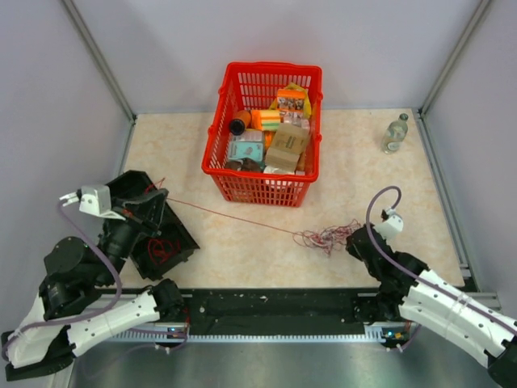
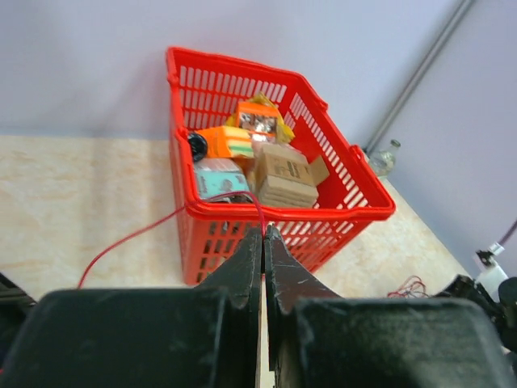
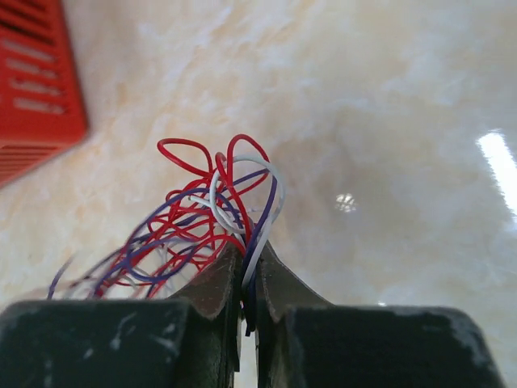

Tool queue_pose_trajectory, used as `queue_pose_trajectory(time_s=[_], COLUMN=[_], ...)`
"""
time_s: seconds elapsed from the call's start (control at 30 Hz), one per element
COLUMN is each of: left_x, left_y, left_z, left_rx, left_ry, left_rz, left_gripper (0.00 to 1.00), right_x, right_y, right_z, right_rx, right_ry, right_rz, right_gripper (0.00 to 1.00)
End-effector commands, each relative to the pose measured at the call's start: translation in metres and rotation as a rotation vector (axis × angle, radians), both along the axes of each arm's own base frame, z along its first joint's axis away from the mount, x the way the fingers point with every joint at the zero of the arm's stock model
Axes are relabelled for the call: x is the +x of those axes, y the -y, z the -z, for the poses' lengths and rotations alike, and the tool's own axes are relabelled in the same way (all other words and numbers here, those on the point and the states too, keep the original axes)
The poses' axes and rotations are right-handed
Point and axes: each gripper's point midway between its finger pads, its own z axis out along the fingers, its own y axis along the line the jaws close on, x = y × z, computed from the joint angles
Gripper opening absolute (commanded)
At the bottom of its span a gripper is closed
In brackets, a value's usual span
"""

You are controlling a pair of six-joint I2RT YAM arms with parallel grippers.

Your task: Untangle the cables

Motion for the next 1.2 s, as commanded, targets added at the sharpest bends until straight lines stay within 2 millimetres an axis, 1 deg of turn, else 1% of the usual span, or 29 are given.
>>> queue_pose_trajectory(time_s=[0.0,0.1,0.17,0.23,0.3,0.37,0.4,0.47,0.5,0.53,0.6,0.63,0.7,0.8,0.87,0.9,0.97,1.0,1.03,1.07,1.1,1.17], left_x=[-0.005,-0.008,-0.009,-0.009,-0.013,-0.018,-0.022,-0.027,-0.029,-0.03,-0.034,-0.035,-0.038,-0.038,-0.037,-0.038,-0.038,-0.037,-0.035,-0.032,-0.03,-0.032], left_y=[-0.043,-0.042,-0.038,-0.041,-0.055,-0.069,-0.074,-0.081,-0.089,-0.095,-0.108,-0.111,-0.107,-0.099,-0.095,-0.088,-0.064,-0.051,-0.046,-0.046,-0.052,-0.066], left_z=[-0.043,-0.056,-0.061,-0.065,-0.074,-0.089,-0.099,-0.115,-0.121,-0.125,-0.132,-0.133,-0.133,-0.129,-0.127,-0.127,-0.125,-0.125,-0.124,-0.124,-0.125,-0.132], left_rx=[0.007,0.029,0.039,0.03,0.008,-0.005,-0.009,0.001,0.021,0.03,0.018,0.011,0.0,0.009,0.011,-0.02,-0.018,0.0,0.01,0.009,0.004,-0.012], left_ry=[0.095,0.102,0.1,0.103,0.124,0.16,0.177,0.198,0.203,0.204,0.203,0.205,0.213,0.208,0.209,0.213,0.225,0.223,0.217,0.21,0.208,0.224], left_rz=[-0.119,-0.096,-0.075,-0.085,-0.114,-0.136,-0.134,-0.13,-0.147,-0.162,-0.192,-0.192,-0.161,-0.13,-0.12,-0.09,-0.009,0.03,0.037,0.022,-0.01,-0.047], left_gripper=[0.0,0.0,0.0,0.0,0.0,0.0,0.0,0.0,0.0,0.0,0.0,0.0,0.0,0.0,0.0,0.0,0.0,0.0,0.0,0.0,0.0,0.0], right_x=[-0.002,0.005,0.009,0.011,0.012,0.013,0.014,0.015,0.016,0.018,0.025,0.028,0.035,0.04,0.044,0.047,0.054,0.054,0.053,0.052,0.052,0.051], right_y=[0.049,0.061,0.063,0.072,0.08,0.091,0.093,0.108,0.115,0.122,0.128,0.131,0.137,0.145,0.144,0.141,0.13,0.129,0.132,0.135,0.14,0.156], right_z=[0.005,-0.01,-0.016,-0.017,-0.013,-0.006,-0.004,-0.009,-0.014,-0.019,-0.027,-0.03,-0.036,-0.039,-0.039,-0.041,-0.044,-0.042,-0.041,-0.04,-0.038,-0.038], right_rx=[-0.119,-0.194,-0.188,-0.206,-0.173,-0.119,-0.109,-0.131,-0.136,-0.136,-0.111,-0.097,-0.084,-0.11,-0.117,-0.115,-0.1,-0.101,-0.108,-0.107,-0.1,-0.101], right_ry=[-0.014,0.03,0.032,0.02,-0.013,-0.027,-0.027,-0.007,-0.001,0.002,0.008,0.015,0.033,0.024,0.02,0.024,0.046,0.046,0.042,0.036,0.024,0.013], right_rz=[0.202,0.229,0.249,0.287,0.339,0.412,0.414,0.466,0.488,0.513,0.515,0.526,0.537,0.561,0.546,0.519,0.44,0.435,0.444,0.457,0.469,0.526], right_gripper=[0.0,0.0,0.0,0.0,0.0,0.0,0.0,0.0,0.0,0.0,0.0,0.0,0.0,0.0,0.0,0.0,0.0,0.0,0.0,0.0,0.0,0.0])
